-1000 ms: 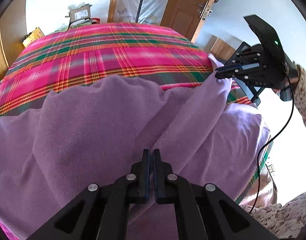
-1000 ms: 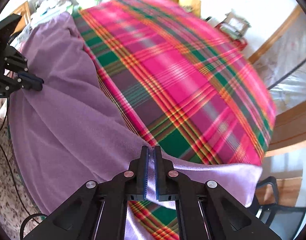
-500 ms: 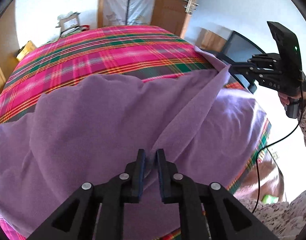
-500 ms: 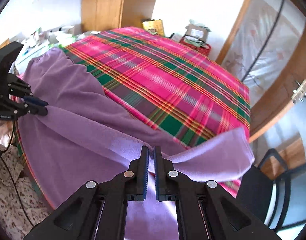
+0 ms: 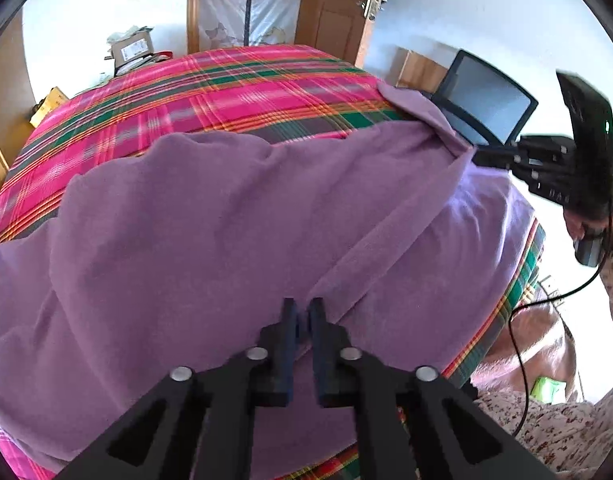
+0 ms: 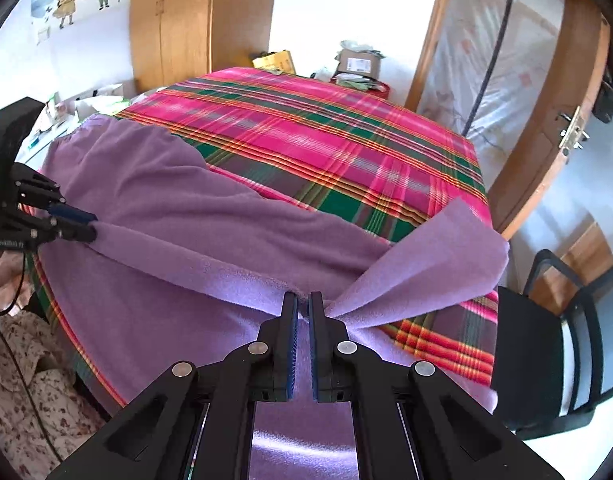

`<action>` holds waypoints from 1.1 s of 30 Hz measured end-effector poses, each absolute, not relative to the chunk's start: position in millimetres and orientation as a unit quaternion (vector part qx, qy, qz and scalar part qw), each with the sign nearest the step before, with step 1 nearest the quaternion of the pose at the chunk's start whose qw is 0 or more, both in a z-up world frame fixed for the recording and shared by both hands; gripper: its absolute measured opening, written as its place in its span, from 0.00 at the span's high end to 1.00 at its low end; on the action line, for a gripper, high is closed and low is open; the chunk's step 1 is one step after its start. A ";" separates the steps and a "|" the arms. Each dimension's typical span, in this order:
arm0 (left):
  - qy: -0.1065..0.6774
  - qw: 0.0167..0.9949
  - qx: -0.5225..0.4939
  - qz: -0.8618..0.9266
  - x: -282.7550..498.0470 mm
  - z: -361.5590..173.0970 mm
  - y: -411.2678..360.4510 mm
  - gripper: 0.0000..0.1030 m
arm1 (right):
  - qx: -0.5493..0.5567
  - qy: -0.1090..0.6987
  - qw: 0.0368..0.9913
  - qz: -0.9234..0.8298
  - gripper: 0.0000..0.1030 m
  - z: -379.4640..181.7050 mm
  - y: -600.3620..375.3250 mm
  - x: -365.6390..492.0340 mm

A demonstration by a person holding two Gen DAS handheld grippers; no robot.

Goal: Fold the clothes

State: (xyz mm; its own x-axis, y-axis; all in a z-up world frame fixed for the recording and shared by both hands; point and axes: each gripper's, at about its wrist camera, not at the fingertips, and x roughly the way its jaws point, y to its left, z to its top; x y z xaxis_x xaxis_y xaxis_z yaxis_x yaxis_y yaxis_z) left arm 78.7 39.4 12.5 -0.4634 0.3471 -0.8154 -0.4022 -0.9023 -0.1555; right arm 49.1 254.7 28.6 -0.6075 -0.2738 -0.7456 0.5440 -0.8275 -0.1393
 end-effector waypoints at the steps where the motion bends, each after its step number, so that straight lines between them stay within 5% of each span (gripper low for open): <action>1: 0.024 0.218 -0.463 0.859 79.0 16.2 37.2 0.97 | 0.371 0.179 0.229 -0.882 0.95 30.0 254.3 50.5; 12: -0.032 0.195 -0.394 0.897 73.6 57.8 20.2 0.97 | 0.275 0.162 0.172 -0.932 0.98 71.7 255.8 60.6; 20: -0.030 0.198 -0.395 0.896 80.6 56.2 24.6 0.97 | 0.305 0.185 0.190 -0.915 0.97 57.6 249.0 58.9; 22: -0.032 0.197 -0.397 0.896 82.7 54.2 23.3 0.97 | 0.309 0.189 0.199 -0.911 0.94 52.2 245.4 59.2; 26: -0.032 0.194 -0.406 0.893 82.5 48.8 24.6 0.97 | 0.319 0.221 0.240 -0.890 0.72 43.9 230.5 65.2; 33: -0.029 0.193 -0.412 0.890 81.3 45.9 27.2 0.97 | 0.312 0.371 0.267 -0.833 0.70 18.2 188.8 79.3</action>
State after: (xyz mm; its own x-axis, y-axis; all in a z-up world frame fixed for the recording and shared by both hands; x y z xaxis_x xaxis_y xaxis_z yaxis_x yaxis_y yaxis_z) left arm 81.3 27.2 45.9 -0.5860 0.3673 -0.7223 -0.3187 -0.9240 -0.2113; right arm 79.3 188.8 18.2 -0.6627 -0.2122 -0.7182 0.6759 -0.5823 -0.4517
